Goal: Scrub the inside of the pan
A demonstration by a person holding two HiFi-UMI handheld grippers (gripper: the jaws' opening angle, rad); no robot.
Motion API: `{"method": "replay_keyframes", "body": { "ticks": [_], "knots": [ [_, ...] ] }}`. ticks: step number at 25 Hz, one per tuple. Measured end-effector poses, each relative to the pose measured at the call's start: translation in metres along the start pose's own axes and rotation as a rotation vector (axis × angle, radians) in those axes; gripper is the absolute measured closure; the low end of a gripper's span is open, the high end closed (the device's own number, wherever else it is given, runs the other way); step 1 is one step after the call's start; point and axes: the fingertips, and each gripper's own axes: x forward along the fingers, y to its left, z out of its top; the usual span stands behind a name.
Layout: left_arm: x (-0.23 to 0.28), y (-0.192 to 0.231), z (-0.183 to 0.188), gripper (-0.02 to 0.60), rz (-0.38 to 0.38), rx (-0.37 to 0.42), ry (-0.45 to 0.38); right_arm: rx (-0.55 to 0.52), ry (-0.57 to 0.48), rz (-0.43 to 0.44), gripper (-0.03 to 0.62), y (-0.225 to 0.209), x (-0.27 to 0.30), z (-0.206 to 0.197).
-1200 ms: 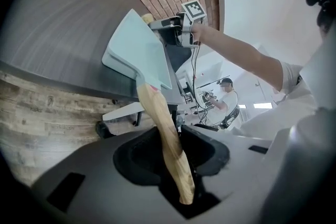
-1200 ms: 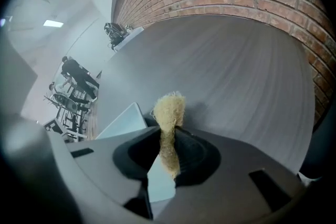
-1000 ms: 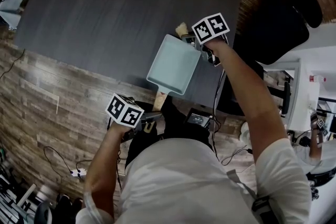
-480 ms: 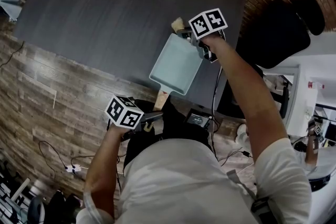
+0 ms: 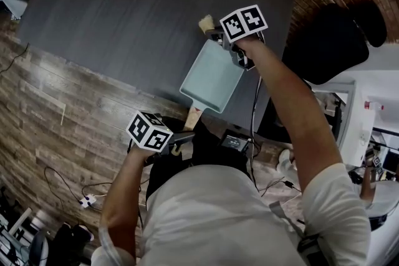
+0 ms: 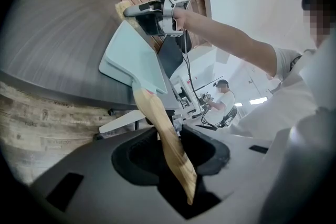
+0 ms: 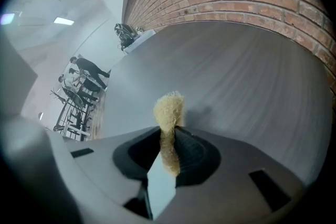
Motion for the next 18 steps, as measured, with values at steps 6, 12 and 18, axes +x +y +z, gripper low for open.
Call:
{"method": "replay_keyframes", "body": {
  "ticks": [6,12,18],
  "knots": [
    [-0.001,0.001,0.000,0.442,0.003,-0.001,-0.009,-0.054,-0.053,0.046,0.511,0.020,-0.002,0.018],
    [-0.002,0.001,0.003,0.443,0.007,0.002,-0.015,-0.168,-0.036,0.018,0.511,0.035,0.002,0.021],
    [0.001,0.000,0.006,0.443,0.008,-0.005,-0.036,-0.342,0.019,-0.087,0.511,0.031,0.009,0.019]
  ]
}}
